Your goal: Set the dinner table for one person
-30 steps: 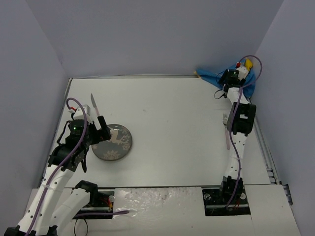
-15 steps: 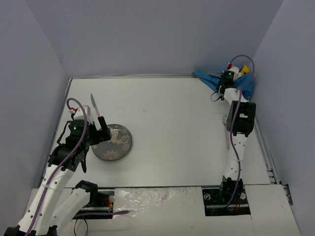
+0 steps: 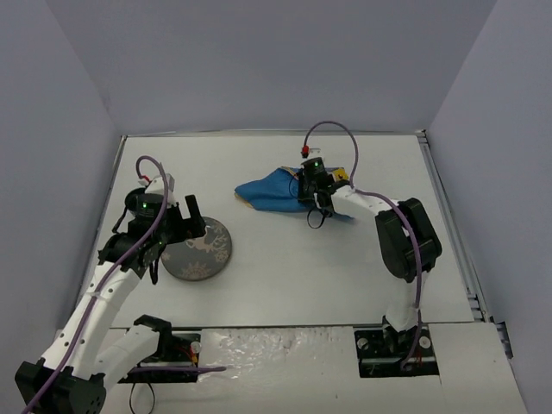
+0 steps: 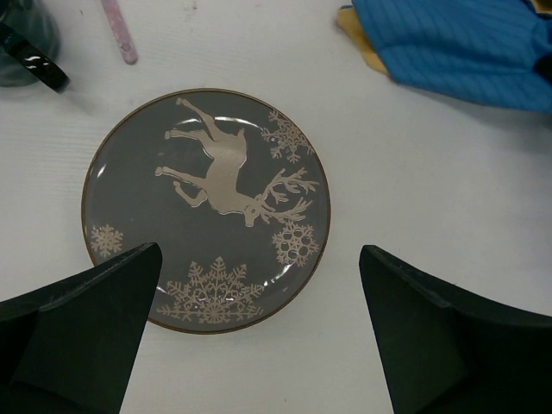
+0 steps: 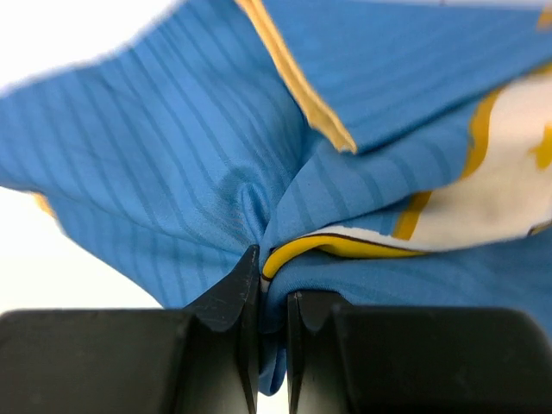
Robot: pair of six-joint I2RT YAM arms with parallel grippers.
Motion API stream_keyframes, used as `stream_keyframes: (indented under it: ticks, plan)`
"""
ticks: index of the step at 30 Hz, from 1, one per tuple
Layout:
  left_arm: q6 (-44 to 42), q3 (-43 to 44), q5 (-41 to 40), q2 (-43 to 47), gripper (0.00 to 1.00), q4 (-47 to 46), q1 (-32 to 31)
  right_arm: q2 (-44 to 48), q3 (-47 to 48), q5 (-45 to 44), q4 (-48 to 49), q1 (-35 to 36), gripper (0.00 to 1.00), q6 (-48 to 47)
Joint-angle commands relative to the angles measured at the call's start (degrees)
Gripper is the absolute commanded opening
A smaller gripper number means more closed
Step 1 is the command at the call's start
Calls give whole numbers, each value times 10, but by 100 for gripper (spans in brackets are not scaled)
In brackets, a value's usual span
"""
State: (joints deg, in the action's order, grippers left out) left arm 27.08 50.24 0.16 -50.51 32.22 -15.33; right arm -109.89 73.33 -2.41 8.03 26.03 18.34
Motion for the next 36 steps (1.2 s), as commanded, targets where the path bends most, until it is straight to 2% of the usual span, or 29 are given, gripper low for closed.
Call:
stream_keyframes:
  ticks: [1, 5, 7, 11, 13, 17, 19, 25, 29, 36]
  plan:
    - [-2, 38, 43, -13, 97, -40, -2, 63, -86, -6, 6, 41, 0, 42]
    - [6, 38, 72, -27, 97, -57, -3, 120, -161, 6, 7, 95, 0, 68]
    - [10, 36, 85, -35, 97, -67, -5, 144, -179, 11, 4, 111, 5, 76]
    - [11, 44, 102, -80, 97, -109, -26, 219, -203, 18, -15, 122, 44, 90]
    - [2, 60, 102, -107, 97, -124, -46, 250, -203, 14, -34, 122, 69, 80]
    - [-43, 116, 77, -187, 97, -151, -111, 319, -185, -10, -83, 119, 89, 59]
    - [-75, 152, 44, -248, 97, -156, -141, 353, -177, -49, -116, 117, 95, 51]
    - [-112, 249, 5, -381, 97, -190, -204, 430, -209, -116, -166, 69, 96, 63]
    - [-146, 315, -51, -481, 86, -192, -261, 474, -254, -91, -184, -8, 96, 88]
    - [-161, 402, -59, -592, 77, -175, -297, 516, -285, -99, -197, -31, 96, 110]
